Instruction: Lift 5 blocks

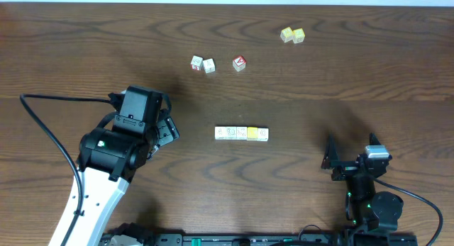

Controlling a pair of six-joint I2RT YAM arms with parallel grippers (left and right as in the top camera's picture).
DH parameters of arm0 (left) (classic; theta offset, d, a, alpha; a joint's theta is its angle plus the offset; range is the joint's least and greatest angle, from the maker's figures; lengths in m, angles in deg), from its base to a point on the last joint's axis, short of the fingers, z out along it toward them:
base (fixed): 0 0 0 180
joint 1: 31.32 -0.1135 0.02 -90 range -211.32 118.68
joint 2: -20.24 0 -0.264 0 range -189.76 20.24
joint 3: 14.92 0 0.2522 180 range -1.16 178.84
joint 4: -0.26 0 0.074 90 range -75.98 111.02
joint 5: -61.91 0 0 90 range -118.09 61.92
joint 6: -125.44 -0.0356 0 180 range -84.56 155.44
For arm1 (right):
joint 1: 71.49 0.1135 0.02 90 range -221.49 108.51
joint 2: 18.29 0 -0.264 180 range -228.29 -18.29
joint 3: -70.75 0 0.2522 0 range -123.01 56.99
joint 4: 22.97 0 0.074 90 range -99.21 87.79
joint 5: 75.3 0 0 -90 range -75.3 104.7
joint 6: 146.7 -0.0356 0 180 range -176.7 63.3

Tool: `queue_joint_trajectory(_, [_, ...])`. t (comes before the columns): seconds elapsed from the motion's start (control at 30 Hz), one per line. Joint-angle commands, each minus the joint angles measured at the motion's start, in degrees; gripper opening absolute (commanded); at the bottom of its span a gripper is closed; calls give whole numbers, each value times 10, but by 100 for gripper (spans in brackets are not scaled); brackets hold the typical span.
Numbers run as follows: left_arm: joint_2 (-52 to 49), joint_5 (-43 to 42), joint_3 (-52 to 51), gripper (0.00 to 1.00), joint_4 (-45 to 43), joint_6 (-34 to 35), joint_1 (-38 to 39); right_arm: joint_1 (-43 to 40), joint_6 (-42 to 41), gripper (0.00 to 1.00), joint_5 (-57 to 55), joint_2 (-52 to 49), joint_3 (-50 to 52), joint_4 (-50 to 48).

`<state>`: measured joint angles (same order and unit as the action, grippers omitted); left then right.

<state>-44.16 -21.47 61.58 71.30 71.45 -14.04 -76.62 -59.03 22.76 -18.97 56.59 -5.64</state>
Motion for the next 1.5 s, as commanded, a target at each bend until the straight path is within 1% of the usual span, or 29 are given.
queue_joint_trajectory(0.0, [0, 9, 9, 78, 3, -3, -3, -6, 0, 99, -9, 4, 0, 2])
queue_joint_trajectory(0.97, [0, 9, 9, 78, 3, -3, -3, -6, 0, 99, -9, 4, 0, 2])
queue_joint_trajectory(1.27, [0, 10, 9, 78, 22, -4, -3, -6, 0, 99, -9, 4, 0, 2])
queue_joint_trajectory(1.37, [7, 10, -2, 78, 16, -31, -3, -6, 0, 99, -9, 4, 0, 2])
queue_joint_trajectory(1.47, [28, 9, -27, 78, -12, -85, -3, -6, 1, 99, -9, 4, 0, 2])
